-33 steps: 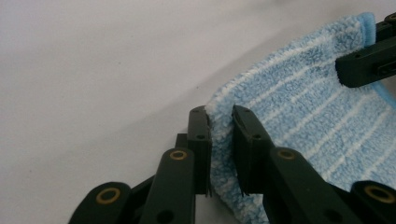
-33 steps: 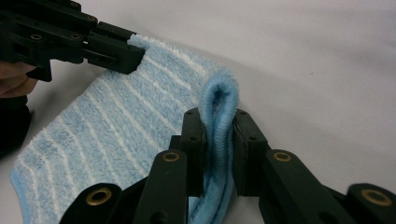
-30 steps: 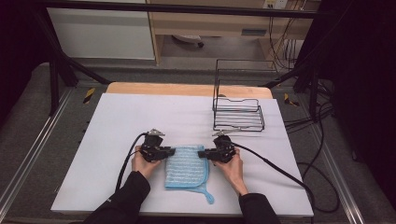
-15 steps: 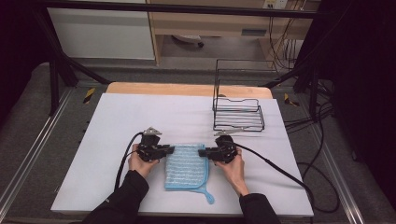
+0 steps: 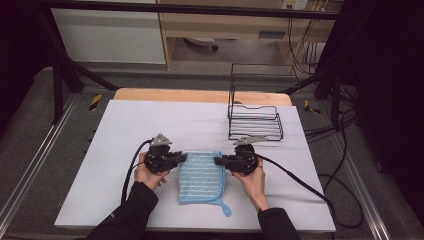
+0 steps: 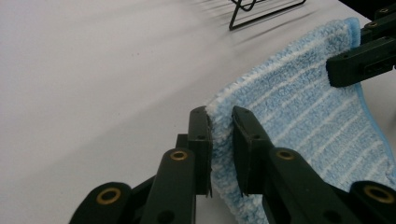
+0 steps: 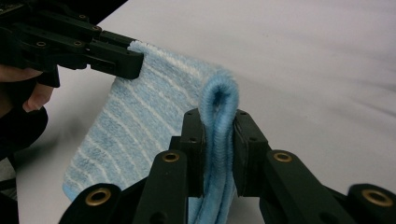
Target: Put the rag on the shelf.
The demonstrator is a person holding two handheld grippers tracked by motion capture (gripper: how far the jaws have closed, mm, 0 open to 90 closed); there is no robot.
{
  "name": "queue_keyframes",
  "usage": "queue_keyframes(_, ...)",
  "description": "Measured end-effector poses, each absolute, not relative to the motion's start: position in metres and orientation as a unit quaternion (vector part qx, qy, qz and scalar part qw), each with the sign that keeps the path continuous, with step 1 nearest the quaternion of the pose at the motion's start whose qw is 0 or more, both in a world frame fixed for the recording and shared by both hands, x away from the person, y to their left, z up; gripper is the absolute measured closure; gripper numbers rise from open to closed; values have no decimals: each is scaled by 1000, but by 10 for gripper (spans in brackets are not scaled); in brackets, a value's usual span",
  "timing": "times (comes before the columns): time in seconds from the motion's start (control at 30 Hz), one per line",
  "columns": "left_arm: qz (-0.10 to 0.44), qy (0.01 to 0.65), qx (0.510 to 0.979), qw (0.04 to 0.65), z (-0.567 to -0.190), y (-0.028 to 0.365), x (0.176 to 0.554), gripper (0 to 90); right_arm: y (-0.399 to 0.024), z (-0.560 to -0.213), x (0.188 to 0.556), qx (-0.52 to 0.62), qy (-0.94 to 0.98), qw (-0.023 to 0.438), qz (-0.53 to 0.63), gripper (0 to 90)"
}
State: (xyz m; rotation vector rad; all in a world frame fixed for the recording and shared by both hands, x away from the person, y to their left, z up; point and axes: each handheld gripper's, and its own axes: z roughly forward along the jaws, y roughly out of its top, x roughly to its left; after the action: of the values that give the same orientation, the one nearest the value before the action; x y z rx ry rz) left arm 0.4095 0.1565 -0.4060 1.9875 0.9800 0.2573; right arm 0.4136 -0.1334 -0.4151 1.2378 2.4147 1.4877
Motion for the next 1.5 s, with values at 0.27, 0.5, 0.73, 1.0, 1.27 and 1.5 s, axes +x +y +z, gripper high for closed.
queue_keyframes(0.27, 125, 390, 790, 457, -389, 153, 399, 783, -138, -399, 406, 386, 774, 46, 499, 778)
queue_keyframes(0.5, 122, 381, 781, 479, -376, 152, 391, 788, -144, -385, 400, 380, 768, 63, 512, 782)
queue_keyframes(0.73, 130, 375, 774, 493, -365, 151, 384, 793, -147, -374, 393, 371, 765, 81, 521, 785)
queue_keyframes(1.0, 143, 368, 768, 504, -352, 149, 377, 793, -150, -360, 383, 356, 760, 102, 534, 785)
queue_keyframes(1.27, 145, 360, 760, 521, -339, 145, 375, 791, -155, -344, 374, 348, 752, 126, 545, 785)
queue_keyframes(1.5, 156, 346, 752, 539, -325, 134, 376, 791, -164, -328, 366, 343, 743, 159, 553, 785)
